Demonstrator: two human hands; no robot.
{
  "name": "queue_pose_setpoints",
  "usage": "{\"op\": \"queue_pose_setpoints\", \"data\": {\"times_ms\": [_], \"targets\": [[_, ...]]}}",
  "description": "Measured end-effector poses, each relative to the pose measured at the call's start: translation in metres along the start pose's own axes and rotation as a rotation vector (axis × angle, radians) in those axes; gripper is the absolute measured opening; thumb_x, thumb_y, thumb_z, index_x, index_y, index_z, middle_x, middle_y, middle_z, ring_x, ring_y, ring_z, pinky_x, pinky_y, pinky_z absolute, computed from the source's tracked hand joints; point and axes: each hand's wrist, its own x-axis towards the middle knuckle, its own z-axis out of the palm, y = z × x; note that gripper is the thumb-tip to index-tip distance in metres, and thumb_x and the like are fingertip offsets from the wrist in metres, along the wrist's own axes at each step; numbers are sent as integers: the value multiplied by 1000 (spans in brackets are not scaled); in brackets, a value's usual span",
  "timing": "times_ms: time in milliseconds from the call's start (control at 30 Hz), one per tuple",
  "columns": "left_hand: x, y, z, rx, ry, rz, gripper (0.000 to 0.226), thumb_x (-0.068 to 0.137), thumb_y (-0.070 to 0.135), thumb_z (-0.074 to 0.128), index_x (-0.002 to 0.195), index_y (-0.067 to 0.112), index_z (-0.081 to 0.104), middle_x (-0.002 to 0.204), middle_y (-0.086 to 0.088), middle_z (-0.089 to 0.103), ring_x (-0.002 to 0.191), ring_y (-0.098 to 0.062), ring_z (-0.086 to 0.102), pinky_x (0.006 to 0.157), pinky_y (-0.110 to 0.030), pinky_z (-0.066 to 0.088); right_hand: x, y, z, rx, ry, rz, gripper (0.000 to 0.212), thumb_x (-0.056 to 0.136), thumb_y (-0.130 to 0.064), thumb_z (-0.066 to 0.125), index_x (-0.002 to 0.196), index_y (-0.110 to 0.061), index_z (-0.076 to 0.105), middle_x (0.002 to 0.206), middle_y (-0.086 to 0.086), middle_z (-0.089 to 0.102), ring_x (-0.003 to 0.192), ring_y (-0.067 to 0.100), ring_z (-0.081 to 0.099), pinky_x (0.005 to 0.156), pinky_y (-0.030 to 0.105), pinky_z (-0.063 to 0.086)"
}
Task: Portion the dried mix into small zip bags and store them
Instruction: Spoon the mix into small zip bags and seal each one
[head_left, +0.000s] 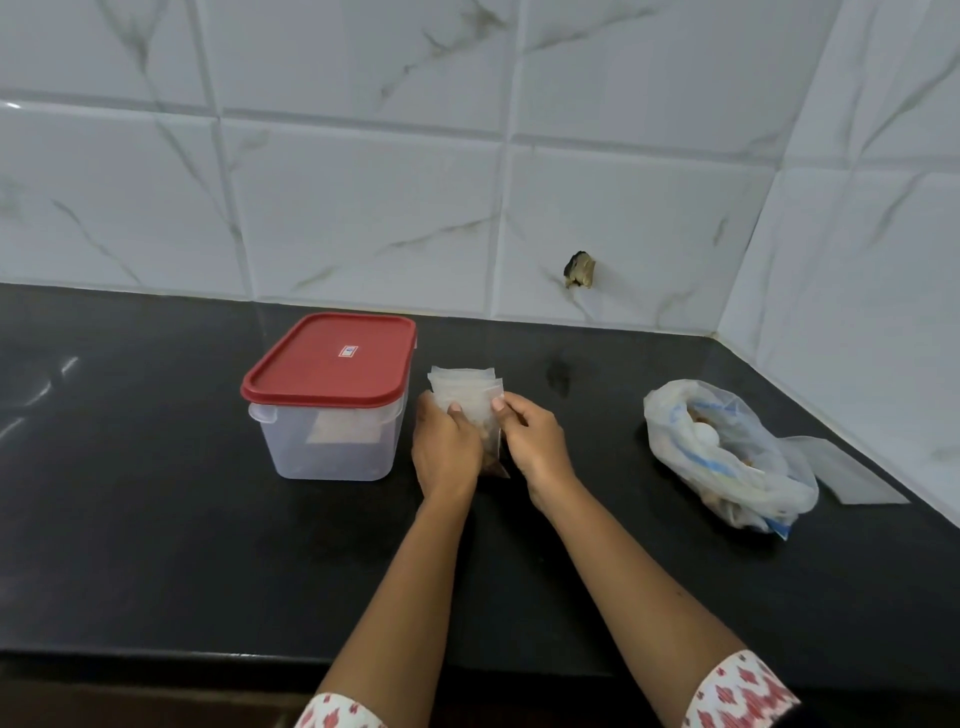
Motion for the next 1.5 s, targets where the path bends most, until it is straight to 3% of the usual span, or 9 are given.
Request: {"op": "queue_pose_setpoints", "data": {"times_ms": [167, 267, 400, 500, 700, 1033, 1267, 1400, 1500], "targets": [[0, 1, 1, 8, -17, 10, 39, 99, 22, 35, 135, 7, 35, 134, -12, 49, 121, -27, 50, 98, -41, 43, 2, 0, 0, 11, -10, 6, 23, 95, -25, 49, 105, -16, 67, 107, 9, 68, 105, 23, 61, 93, 33, 48], [-10, 5, -2, 63, 10, 68, 56, 99, 23, 39, 147, 4, 16, 152, -14, 27, 140, -26, 28, 114, -37, 26, 1, -3, -8, 1, -8, -8, 28, 96, -27, 48, 119, -18, 62, 117, 0, 64, 114, 15, 56, 95, 23, 43], [-24, 21, -1, 275, 92, 288, 64, 99, 23, 37, 148, 3, 4, 158, -13, 6, 146, -24, 2, 119, -34, 5, 3, -13, -37, -282, 121, -242, 34, 97, -21, 43, 128, -14, 56, 126, 1, 60, 119, 14, 53, 93, 15, 35], [-31, 38, 11, 364, 32, 416, 63, 100, 26, 32, 149, 5, -1, 158, -10, -3, 146, -21, -8, 116, -32, -5, 8, -20, -68, -503, 223, -416, 34, 97, -17, 42, 128, -12, 55, 129, 3, 59, 121, 16, 52, 99, 21, 35], [-51, 81, 50, 394, -159, 540, 63, 100, 25, 29, 148, 2, -5, 158, -12, -7, 145, -21, -13, 115, -32, -11, 16, -29, -151, -621, 342, -420, 36, 98, -20, 41, 130, -11, 52, 131, 7, 57, 123, 21, 49, 103, 28, 34], [-119, 136, 144, 363, -457, 684, 56, 100, 14, 25, 147, -1, 0, 158, -14, -3, 146, -24, -8, 117, -34, -6, 15, 8, -271, -797, 451, -244, 36, 99, -18, 39, 131, -8, 51, 134, 11, 54, 125, 28, 47, 106, 31, 29], [-161, 161, 203, -32, -758, 499, 55, 101, 11, 26, 148, 3, -1, 158, -9, -4, 146, -19, -5, 116, -26, 1, 8, 49, -310, -673, 416, -77, 34, 97, -11, 42, 129, -5, 53, 131, 13, 57, 122, 26, 51, 101, 29, 36], [-178, 155, 226, -145, -798, 285, 59, 102, 28, 25, 148, 2, -1, 158, -11, -5, 146, -19, -5, 115, -25, 1, 3, 71, -320, -937, 243, -52, 30, 93, -24, 49, 120, -16, 60, 119, 4, 64, 108, 23, 59, 92, 31, 42], [-184, 152, 239, -212, -756, 126, 64, 101, 36, 24, 148, 2, -2, 158, -13, -8, 146, -21, -6, 116, -28, 1, 2, 76, -321, -1071, 270, -59, 29, 95, -25, 46, 120, -15, 58, 120, 3, 63, 109, 20, 58, 92, 29, 42]]}}
